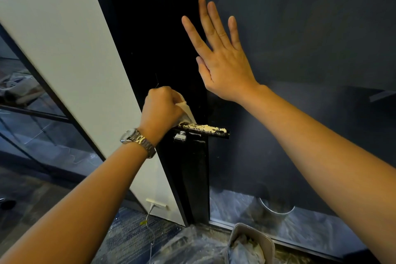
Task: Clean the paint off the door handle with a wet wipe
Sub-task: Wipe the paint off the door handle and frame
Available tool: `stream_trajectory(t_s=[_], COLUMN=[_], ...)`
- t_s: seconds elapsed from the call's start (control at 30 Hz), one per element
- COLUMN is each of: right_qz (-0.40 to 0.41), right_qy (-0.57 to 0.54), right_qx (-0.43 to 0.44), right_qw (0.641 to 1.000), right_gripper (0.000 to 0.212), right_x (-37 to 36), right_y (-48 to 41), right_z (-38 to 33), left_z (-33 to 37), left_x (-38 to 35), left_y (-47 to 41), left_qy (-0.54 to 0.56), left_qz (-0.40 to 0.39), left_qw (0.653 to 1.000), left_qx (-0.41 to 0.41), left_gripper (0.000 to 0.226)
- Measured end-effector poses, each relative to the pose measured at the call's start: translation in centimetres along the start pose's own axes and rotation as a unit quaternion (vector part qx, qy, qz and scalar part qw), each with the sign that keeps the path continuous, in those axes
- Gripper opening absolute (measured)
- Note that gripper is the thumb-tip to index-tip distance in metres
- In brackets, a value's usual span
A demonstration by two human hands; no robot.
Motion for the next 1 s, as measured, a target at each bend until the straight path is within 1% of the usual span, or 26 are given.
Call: stream_trajectory(t_s=[0.03, 0.1, 0.27, 0.33, 0.43, 0.5, 0.57, 0.67, 0.77, 0.87, 0.9, 0.97, 1.0], right_qz=[0.000, -0.001, -0.003, -0.006, -0.007, -0.006, -0.004, -0.002, 0.001, 0.002, 0.002, 0.004, 0.003], right_qy=[0.001, 0.000, -0.005, -0.005, -0.006, -0.002, 0.001, 0.006, 0.002, 0.004, 0.006, 0.007, 0.005], right_qx=[0.001, 0.001, 0.003, 0.003, 0.004, 0.005, 0.004, 0.004, 0.005, 0.004, 0.004, 0.003, 0.003], right_qw=[1.000, 1.000, 1.000, 1.000, 1.000, 1.000, 1.000, 1.000, 1.000, 1.000, 1.000, 1.000, 1.000], right_gripper=[0.060, 0.060, 0.059, 0.059, 0.058, 0.058, 0.058, 0.059, 0.059, 0.059, 0.059, 0.059, 0.059], right_x=[0.0, 0.0, 0.0, 0.0, 0.2, 0.1, 0.1, 0.0, 0.0, 0.0, 0.0, 0.0, 0.1], right_y=[0.0, 0.0, 0.0, 0.0, 0.0, 0.0, 0.0, 0.0, 0.0, 0.0, 0.1, 0.0, 0.0], right_z=[0.0, 0.0, 0.1, 0.1, 0.1, 0.1, 0.0, 0.0, 0.0, 0.0, 0.1, 0.1, 0.0], left_z=[0.2, 0.2, -0.3, -0.4, -1.2, -1.6, -1.5, -0.8, -0.3, -0.8, -0.9, -1.1, -1.0], left_x=[-0.2, -0.1, -0.4, -0.4, -0.2, 0.0, -0.2, -0.8, -1.1, -0.8, -0.5, 0.2, 0.5], left_y=[0.1, -0.1, -0.5, -0.9, -1.7, -1.9, -1.8, -1.5, -0.9, -1.1, -1.3, -1.8, -1.9], left_qy=[-0.005, -0.009, -0.001, 0.011, 0.072, 0.099, 0.076, 0.021, 0.026, 0.047, 0.042, 0.020, 0.013], left_qz=[-0.006, -0.017, -0.026, -0.036, -0.043, -0.033, -0.035, -0.046, -0.015, 0.000, -0.003, 0.009, 0.022], left_qw=[1.000, 1.000, 0.996, 0.992, 0.982, 0.976, 0.980, 0.989, 0.995, 0.995, 0.994, 0.994, 0.995], left_qx=[-0.015, -0.010, 0.087, 0.121, 0.168, 0.193, 0.179, 0.136, 0.099, 0.089, 0.098, 0.108, 0.095], left_gripper=[0.021, 0.021, 0.017, 0.006, 0.033, 0.037, 0.034, 0.021, 0.011, 0.012, 0.010, 0.014, 0.014])
Point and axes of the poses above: each hand's wrist, its own y-axis away from the middle knuckle, its own x-axis out of the back of the hand, z = x × y, the point moved 1 cm from there along -y, towards the middle knuckle, and after that the axes turned 12 degrees about z, right-handed, at the moved point
